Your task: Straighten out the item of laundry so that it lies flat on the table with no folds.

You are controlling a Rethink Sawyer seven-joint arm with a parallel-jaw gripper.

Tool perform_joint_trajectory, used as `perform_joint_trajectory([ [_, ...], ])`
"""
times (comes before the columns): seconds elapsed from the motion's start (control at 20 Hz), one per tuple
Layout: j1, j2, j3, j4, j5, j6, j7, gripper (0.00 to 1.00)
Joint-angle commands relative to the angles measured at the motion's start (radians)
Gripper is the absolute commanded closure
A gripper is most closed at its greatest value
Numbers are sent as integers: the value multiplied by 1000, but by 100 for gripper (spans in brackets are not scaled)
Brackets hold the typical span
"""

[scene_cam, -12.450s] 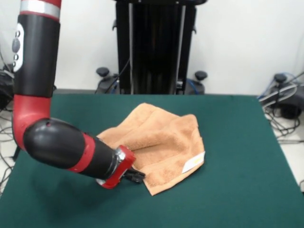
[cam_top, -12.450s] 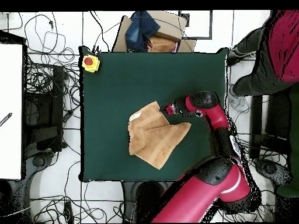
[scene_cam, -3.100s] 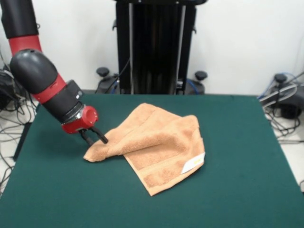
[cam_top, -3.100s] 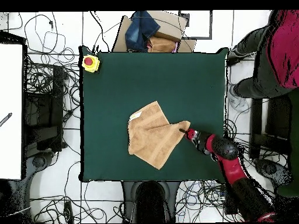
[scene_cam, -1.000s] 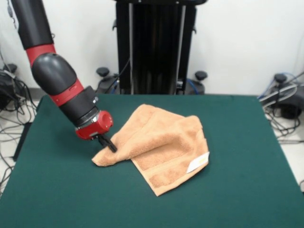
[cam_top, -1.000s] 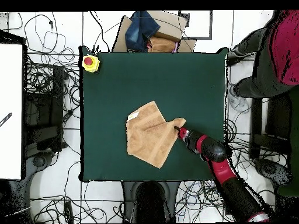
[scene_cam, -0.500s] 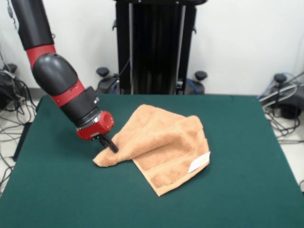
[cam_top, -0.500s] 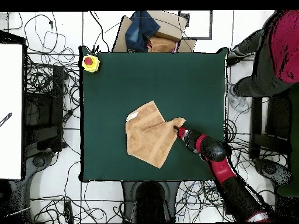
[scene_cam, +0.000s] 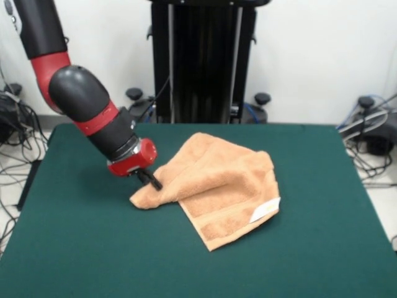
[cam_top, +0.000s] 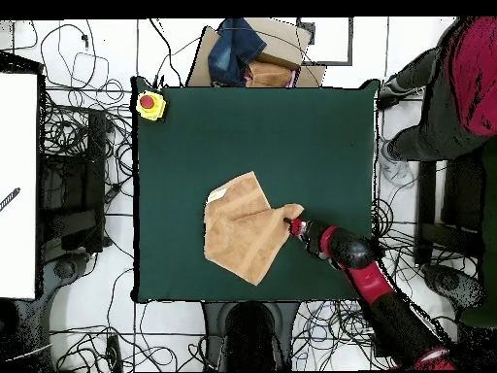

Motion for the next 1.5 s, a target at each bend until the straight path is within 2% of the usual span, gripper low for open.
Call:
perform_joint_trajectory([
  [0.05, 69, 42, -156, 23, -60, 225, -5, 100],
  [0.2, 70, 45, -161, 26, -61, 249, -9, 100],
  [0.45, 57, 97, -162, -10, -80, 243, -34, 100],
  [0.9, 33, 94, -177, 22, -126, 263, -72, 100],
  [1.05, 30, 84, -168, 55, -117, 289, -58, 100],
  [1.3, 68, 4, -191, 164, -92, 342, 34, 100],
  [1.5, 89, -3, -234, 144, -106, 364, 28, 100],
])
